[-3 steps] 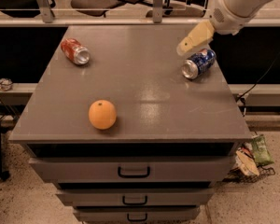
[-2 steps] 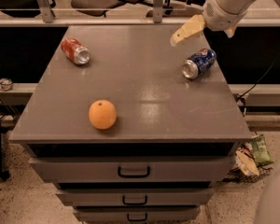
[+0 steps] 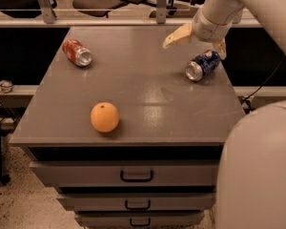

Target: Place pepsi can upright

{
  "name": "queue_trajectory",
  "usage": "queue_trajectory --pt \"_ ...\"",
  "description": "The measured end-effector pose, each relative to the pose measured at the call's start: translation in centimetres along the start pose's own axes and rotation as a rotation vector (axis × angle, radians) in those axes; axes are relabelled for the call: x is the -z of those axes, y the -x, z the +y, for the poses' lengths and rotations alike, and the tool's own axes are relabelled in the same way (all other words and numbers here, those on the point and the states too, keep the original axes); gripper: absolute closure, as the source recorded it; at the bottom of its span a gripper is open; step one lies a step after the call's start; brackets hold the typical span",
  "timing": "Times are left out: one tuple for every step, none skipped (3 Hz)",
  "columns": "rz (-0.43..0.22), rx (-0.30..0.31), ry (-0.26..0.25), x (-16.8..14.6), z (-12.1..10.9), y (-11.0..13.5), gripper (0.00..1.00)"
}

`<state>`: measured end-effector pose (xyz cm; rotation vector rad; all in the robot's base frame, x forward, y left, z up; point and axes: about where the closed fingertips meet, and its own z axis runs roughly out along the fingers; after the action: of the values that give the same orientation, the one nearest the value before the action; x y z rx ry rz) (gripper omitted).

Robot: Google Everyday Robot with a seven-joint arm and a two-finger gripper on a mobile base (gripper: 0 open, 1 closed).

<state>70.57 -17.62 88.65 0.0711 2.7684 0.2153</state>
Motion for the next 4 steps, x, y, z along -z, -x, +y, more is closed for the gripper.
queue_trajectory --pt "0.055 -0.175 -0.029 -1.8 1.0 -0.5 0.0" --pt "0.088 -0.338 -0.09 -2.6 0.9 -1.1 0.0" --pt "0.123 -0.486 -0.156 -3.4 0.2 -2.1 0.0" --pt "0.154 -0.561 -0.201 -4.1 -0.4 -3.1 0.0"
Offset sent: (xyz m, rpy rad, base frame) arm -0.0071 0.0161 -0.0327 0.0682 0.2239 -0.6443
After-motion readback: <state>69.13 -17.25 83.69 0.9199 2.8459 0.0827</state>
